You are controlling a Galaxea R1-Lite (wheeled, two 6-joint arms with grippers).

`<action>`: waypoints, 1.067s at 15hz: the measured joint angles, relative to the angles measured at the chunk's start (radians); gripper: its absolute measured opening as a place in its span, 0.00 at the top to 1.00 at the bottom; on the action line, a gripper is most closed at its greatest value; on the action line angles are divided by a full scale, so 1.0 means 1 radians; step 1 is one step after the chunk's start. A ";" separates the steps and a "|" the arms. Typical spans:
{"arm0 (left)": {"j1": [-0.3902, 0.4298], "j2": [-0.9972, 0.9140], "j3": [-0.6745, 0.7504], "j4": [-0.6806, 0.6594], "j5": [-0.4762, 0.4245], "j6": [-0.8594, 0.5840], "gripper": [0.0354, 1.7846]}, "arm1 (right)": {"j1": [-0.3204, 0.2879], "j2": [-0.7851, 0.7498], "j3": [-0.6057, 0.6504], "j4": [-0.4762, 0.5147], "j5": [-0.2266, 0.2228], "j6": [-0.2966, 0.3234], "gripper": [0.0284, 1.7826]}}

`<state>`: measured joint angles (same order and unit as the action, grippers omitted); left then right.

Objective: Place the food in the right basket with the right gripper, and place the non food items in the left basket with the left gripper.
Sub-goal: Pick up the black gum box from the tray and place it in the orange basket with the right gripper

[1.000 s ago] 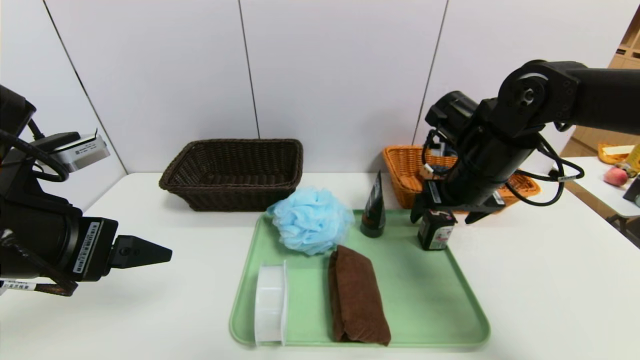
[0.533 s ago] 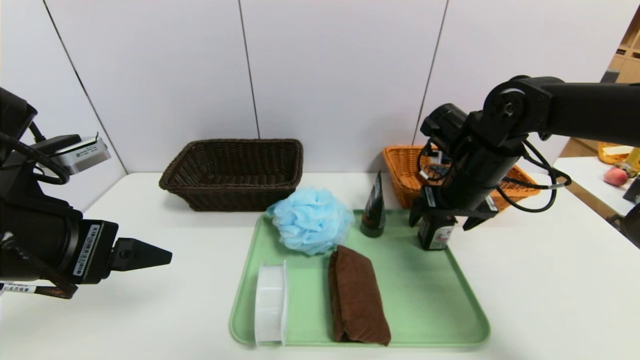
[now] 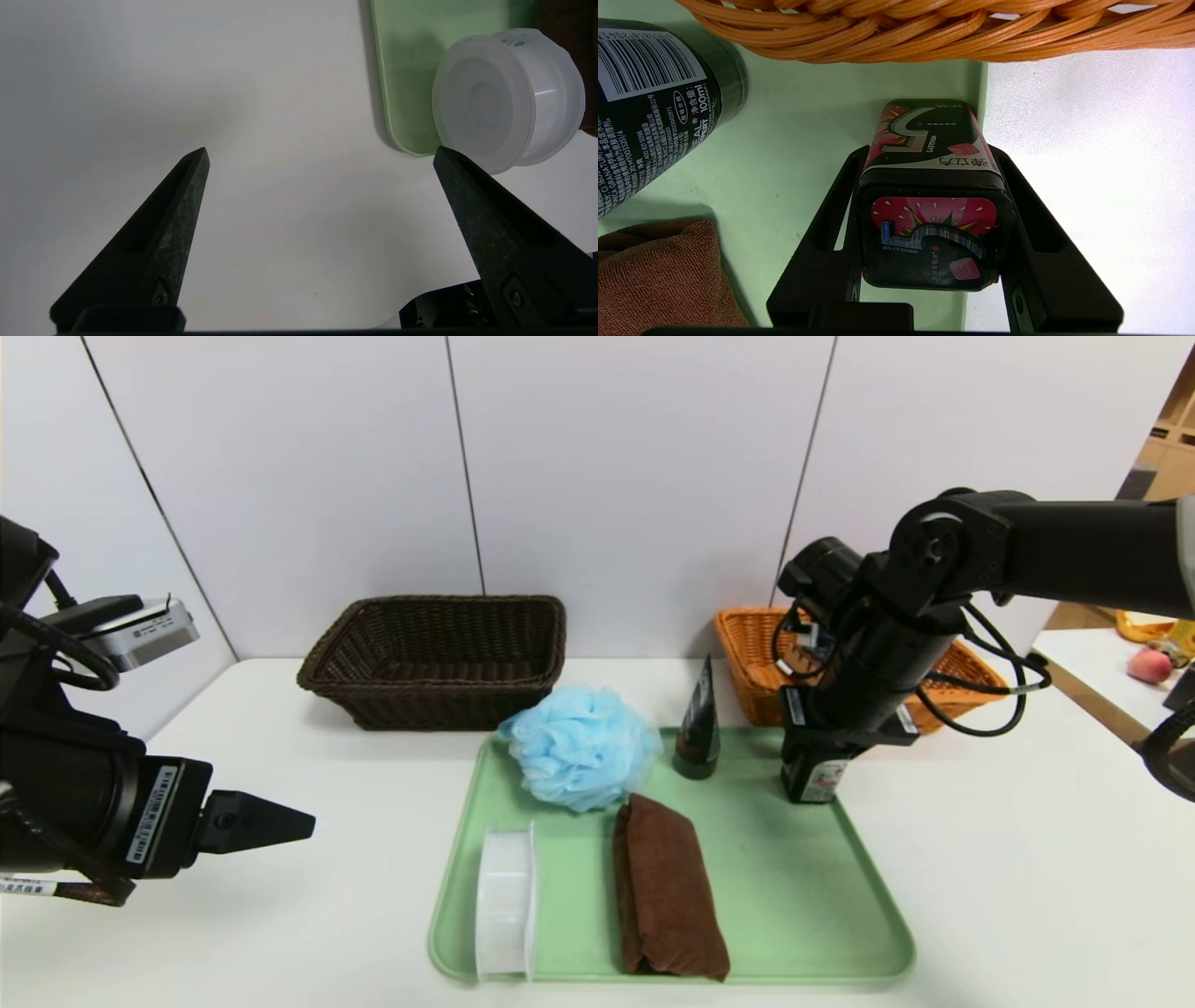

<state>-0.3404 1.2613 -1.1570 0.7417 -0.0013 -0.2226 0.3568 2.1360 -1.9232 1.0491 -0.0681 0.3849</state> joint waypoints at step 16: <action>-0.004 -0.024 0.006 -0.002 0.001 0.007 0.06 | -0.184 -0.265 -0.023 -0.407 -0.033 -0.135 0.57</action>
<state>-0.3449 1.2368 -1.1506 0.7398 -0.0004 -0.2160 0.1732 1.8709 -1.9464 0.6426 -0.1013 0.2496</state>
